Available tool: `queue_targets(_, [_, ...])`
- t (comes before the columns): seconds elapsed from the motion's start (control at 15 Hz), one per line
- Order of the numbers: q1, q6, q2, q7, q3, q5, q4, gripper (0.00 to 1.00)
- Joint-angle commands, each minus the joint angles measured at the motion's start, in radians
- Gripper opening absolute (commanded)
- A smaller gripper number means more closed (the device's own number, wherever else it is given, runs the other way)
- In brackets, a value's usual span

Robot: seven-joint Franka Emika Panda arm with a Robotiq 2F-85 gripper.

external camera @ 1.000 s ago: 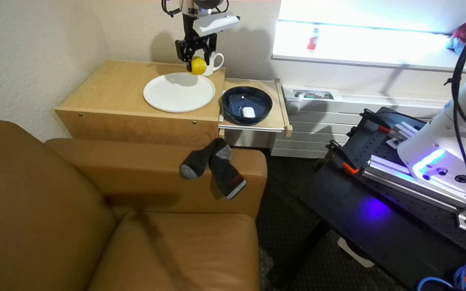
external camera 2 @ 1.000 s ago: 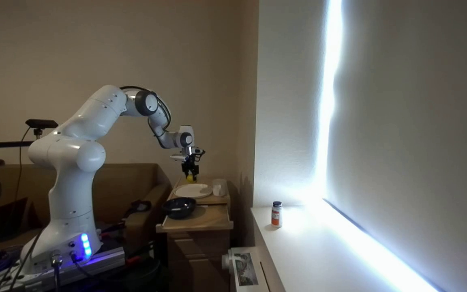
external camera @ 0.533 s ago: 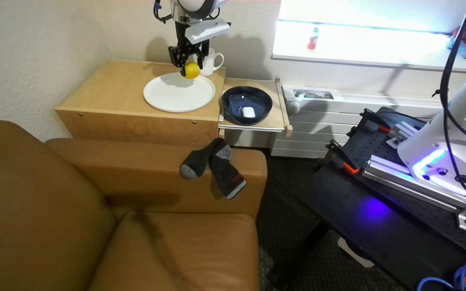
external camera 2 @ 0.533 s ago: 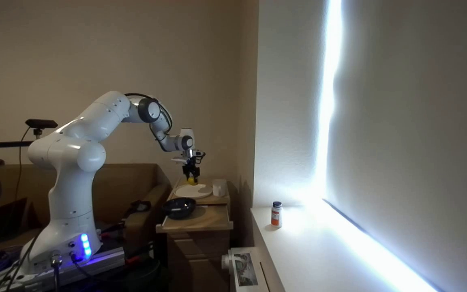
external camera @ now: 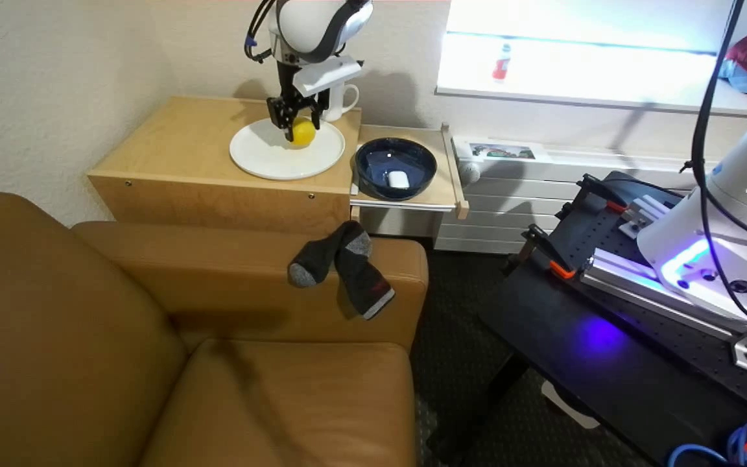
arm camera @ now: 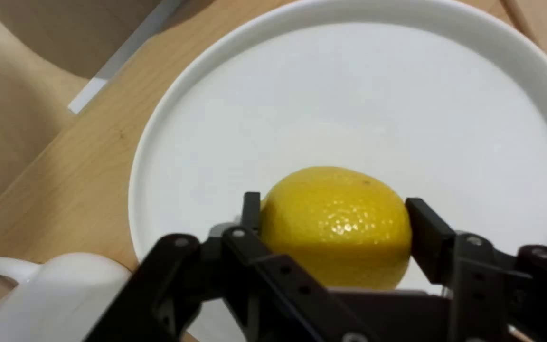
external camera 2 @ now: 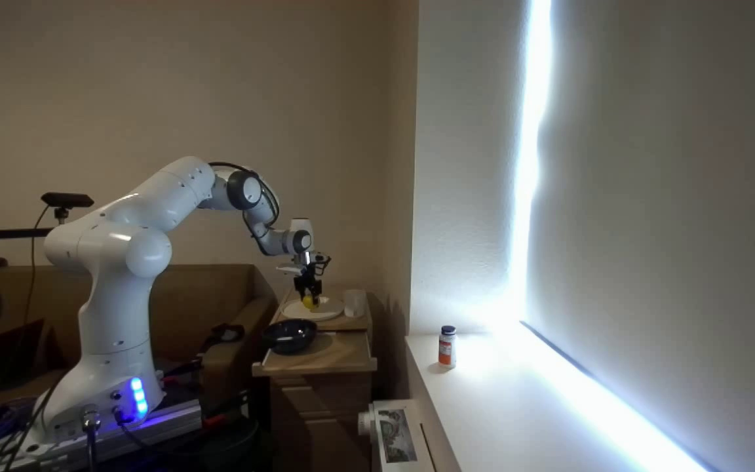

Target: Put the lemon on the plate

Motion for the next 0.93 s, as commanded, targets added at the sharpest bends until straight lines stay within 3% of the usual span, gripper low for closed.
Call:
queue_targets(0.0, [-0.007, 0.031, 0.054, -0.018, 0.012, 0.023, 0.055, 0.50])
queue_targets(0.27, [-0.016, 0.065, 0.082, -0.039, 0.031, 0.042, 0.082, 0.50])
queue_targets(0.33, [-0.023, 0.051, 0.083, -0.057, 0.045, 0.053, 0.085, 0.94])
queue_targets(0.47, [-0.018, 0.019, 0.079, -0.064, 0.042, 0.056, 0.086, 1.00])
queue_targets(0.87, [0.000, 0.068, -0.047, -0.037, 0.018, 0.048, -0.046, 1.00])
